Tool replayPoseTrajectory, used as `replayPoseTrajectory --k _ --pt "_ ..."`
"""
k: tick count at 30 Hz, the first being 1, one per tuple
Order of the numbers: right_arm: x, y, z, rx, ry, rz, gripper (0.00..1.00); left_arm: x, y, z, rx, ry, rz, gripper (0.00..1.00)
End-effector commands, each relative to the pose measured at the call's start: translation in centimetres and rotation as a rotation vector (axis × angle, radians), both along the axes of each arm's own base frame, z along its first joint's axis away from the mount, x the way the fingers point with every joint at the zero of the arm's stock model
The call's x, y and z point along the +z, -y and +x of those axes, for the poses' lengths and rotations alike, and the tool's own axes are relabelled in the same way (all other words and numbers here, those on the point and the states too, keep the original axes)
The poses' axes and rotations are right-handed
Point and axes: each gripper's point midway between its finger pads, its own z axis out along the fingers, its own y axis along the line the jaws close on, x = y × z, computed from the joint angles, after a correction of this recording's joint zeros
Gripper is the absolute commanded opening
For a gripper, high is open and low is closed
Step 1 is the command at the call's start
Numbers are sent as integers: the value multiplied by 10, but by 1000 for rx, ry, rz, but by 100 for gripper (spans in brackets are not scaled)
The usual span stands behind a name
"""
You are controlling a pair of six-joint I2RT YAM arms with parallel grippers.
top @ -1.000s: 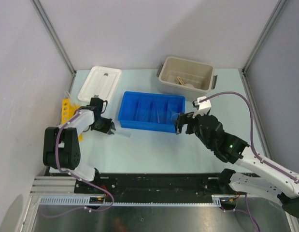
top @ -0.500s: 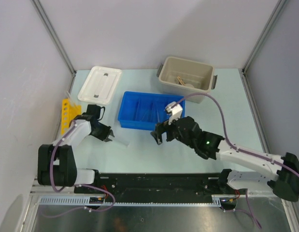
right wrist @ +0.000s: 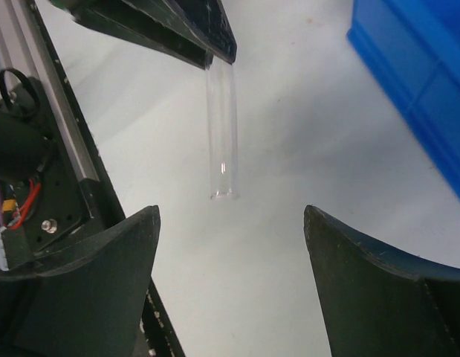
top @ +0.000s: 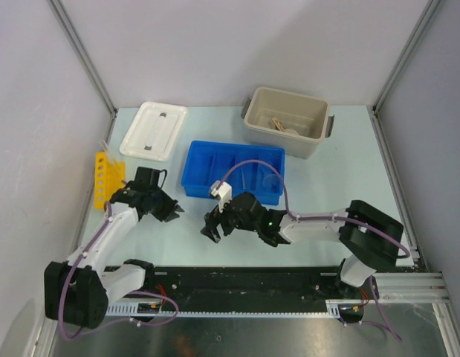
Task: Organize the chemistry lab equipment
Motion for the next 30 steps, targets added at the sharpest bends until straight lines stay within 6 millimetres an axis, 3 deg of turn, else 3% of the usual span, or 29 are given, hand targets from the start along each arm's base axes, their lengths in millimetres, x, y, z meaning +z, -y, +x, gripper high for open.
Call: replayPoseTrajectory --k 1,12,19,24,28,30 --pt "19 -32 3 65 76 104 81 17 10 -4 -83 90 -6 20" --pt "-1 -60 2 96 41 83 69 40 21 -6 -183 203 -3 19" --pt "-4 -67 9 74 40 80 52 56 29 -5 -262 278 7 19" --pt "-4 -64 13 62 63 64 29 63 35 -6 -325 318 8 20" --pt "-5 -60 18 41 80 42 21 66 41 -10 -384 335 -10 27" --pt "-5 -58 19 38 94 31 19 70 44 -13 -431 357 -18 37"
